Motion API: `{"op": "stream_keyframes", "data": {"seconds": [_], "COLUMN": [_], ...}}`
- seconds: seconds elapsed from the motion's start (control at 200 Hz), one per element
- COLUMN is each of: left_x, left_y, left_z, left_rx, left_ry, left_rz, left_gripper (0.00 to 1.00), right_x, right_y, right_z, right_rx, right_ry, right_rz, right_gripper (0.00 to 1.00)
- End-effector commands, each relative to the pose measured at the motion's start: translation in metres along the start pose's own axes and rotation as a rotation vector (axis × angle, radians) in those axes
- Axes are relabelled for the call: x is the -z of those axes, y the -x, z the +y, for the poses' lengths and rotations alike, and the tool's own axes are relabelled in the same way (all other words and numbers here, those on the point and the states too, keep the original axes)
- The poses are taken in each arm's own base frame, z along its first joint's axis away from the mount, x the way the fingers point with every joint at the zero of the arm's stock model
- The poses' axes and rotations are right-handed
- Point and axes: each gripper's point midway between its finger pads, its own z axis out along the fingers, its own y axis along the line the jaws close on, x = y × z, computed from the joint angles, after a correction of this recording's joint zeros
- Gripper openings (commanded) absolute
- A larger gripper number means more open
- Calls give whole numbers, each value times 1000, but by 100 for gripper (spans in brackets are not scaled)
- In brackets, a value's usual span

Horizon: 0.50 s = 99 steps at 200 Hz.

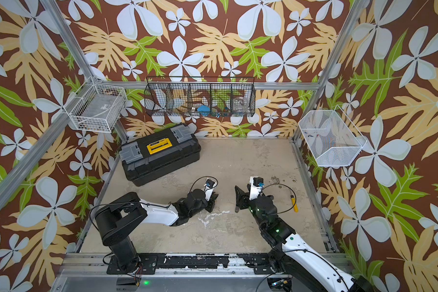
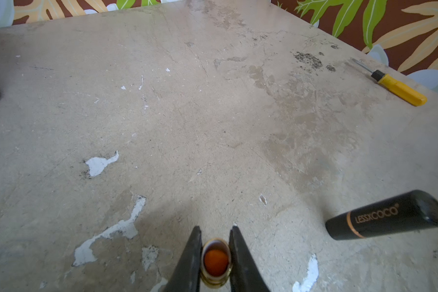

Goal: Open the lipstick cap
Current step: Place the lipstick at the center of the board.

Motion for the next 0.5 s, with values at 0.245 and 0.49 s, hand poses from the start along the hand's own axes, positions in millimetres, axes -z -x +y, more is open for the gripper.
{"op": "stream_keyframes", "data": {"seconds": [0.245, 0.49], "left_x": [1, 0], "left_y": [2, -5], "left_z": [-5, -6], "left_rx": [-10, -11], "left_ry": [20, 28], "left_rz": [-45, -40], "left_gripper": [20, 21], "right_x": [2, 2], "right_y": [3, 3], "right_z": [2, 2], "right_rx": [-6, -10], "right_ry": [15, 20], "right_rz": [-27, -27], "right_gripper": [64, 64]}}
